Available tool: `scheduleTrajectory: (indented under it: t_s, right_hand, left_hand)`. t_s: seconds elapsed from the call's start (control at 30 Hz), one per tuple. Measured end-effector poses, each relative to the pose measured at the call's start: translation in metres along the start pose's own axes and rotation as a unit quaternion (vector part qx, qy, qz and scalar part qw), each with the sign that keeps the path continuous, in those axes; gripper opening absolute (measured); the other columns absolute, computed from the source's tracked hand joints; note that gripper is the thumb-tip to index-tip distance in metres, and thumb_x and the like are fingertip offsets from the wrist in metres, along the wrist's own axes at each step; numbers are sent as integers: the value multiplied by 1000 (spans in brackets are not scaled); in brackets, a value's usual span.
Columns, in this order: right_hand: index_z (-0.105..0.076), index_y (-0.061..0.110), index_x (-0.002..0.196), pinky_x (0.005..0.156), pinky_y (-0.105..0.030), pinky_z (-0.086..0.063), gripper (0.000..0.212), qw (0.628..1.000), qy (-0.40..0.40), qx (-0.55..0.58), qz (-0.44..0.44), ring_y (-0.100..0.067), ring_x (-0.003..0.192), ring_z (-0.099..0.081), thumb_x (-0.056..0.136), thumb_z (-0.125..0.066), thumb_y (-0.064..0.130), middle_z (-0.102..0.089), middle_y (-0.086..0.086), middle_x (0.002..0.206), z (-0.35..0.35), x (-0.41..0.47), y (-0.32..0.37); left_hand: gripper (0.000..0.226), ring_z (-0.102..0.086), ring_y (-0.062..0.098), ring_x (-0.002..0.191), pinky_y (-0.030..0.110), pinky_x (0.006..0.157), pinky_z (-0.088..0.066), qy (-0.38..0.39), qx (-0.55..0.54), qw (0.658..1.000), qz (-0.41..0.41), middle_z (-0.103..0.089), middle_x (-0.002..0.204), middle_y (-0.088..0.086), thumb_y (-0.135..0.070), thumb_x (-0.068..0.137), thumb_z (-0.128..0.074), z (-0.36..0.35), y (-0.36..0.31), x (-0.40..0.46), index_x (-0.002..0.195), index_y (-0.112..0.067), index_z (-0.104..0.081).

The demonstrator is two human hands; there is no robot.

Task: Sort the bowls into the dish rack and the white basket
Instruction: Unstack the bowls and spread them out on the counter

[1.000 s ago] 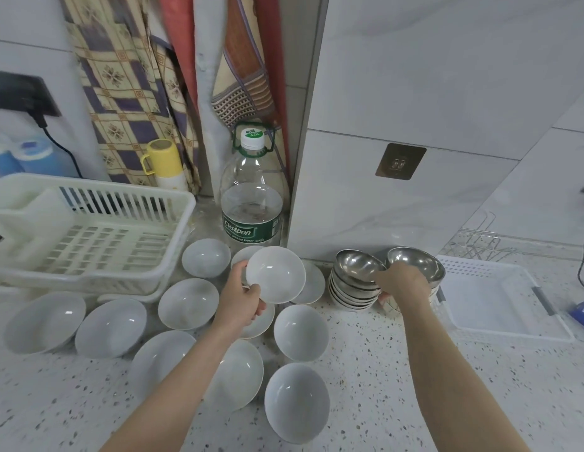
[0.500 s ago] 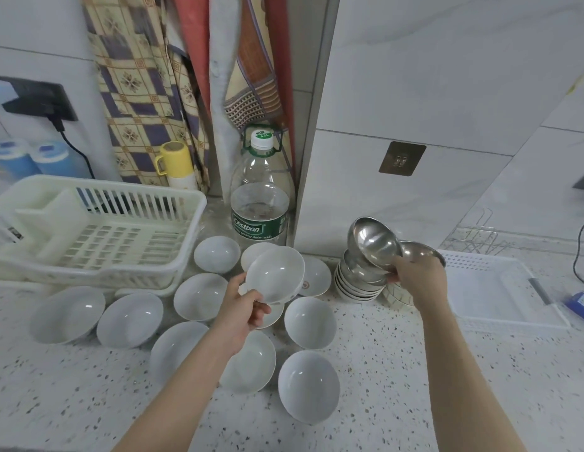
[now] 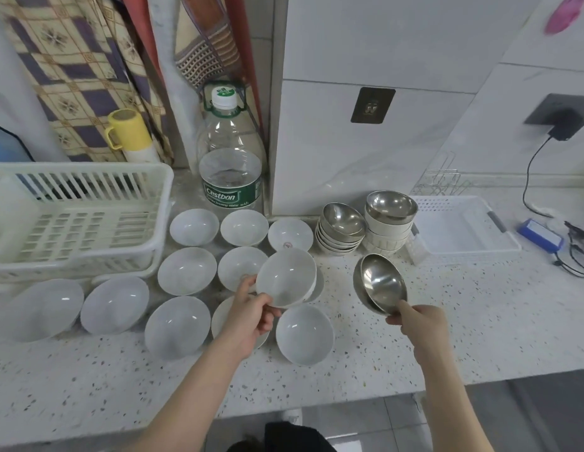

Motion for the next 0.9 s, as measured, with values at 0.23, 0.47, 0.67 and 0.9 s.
scheduleTrajectory:
  t_s: [0.23, 0.47, 0.67, 0.9]
  right_hand:
    - [-63, 2, 54, 48, -27, -29, 34, 997, -17, -70, 32, -13, 45, -29, 86, -58, 12, -72, -2, 57, 2, 14, -29]
    - [-67, 3, 60, 44, -22, -31, 30, 984, 29, -154, 82, -12, 41, -39, 86, -58, 14, -71, -5, 60, -9, 44, -17]
    - [-60, 10, 53, 40, -20, -31, 33, 975, 114, -171, 80, -7, 35, -37, 86, -57, 13, -74, -6, 63, -31, 74, -5]
    - [-60, 7, 54, 42, -18, -30, 29, 960, 182, -191, 92, -12, 39, -39, 82, -57, 13, -73, -6, 61, -57, 92, 2]
  left_hand:
    - [43, -39, 12, 43, 22, 42, -30, -22, -10, 1000, 19, -60, 51, 9, 4, 90, -45, -9, 19, -6, 109, -34, -52]
    - [42, -36, 10, 39, 20, 38, -29, -52, -39, 998, -13, -57, 51, 10, 3, 92, -45, -22, 17, 2, 104, -37, -52]
    - [39, -36, 9, 38, 17, 36, -29, -83, -96, 991, -28, -55, 51, 10, 5, 93, -46, -42, 25, 9, 112, -27, -56]
    - [43, -40, 8, 36, 18, 34, -28, -119, -127, 984, -39, -56, 57, 10, 7, 92, -46, -62, 34, 14, 121, -23, -56]
Point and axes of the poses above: each hand's wrist, its own x-axis towards the middle knuckle, its own z-axis out of the back of the hand, y = z × x, the point moved 5 cm from there along x, towards the middle knuckle
